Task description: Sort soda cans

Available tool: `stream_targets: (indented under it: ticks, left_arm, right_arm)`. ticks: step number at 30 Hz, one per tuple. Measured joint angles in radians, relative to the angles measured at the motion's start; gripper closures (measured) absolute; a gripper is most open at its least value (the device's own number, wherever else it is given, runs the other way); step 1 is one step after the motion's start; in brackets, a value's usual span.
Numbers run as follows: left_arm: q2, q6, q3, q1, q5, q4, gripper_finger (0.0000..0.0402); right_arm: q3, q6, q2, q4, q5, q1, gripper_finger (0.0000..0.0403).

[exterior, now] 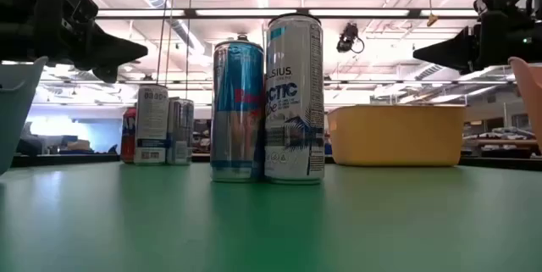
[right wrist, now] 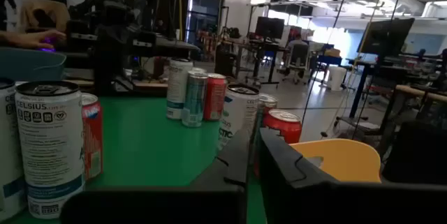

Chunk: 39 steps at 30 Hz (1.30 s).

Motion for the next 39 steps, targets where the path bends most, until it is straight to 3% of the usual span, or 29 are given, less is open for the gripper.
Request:
stream_targets:
  ticks: [25, 31, 35, 39]
  left_arm:
    - [0.000, 0.000, 0.000, 0.000, 0.000, 0.000, 0.0392]
    - [0.000, 0.000, 0.000, 0.000, 0.000, 0.000, 0.0392]
    - [0.000, 0.000, 0.000, 0.000, 0.000, 0.000, 0.0392]
    - [0.000, 0.000, 0.000, 0.000, 0.000, 0.000, 0.0392]
  right_arm:
    - [0.000, -0.004, 0.000, 0.019, 0.000, 0.000, 0.0382]
    - [0.000, -0.016, 0.000, 0.119, 0.000, 0.000, 0.0380]
    - [0.000, -0.018, 0.000, 0.307, -0.009, 0.001, 0.0381]
    - [0.000, -0.086, 0.002, 0.399, -0.113, 0.001, 0.0383]
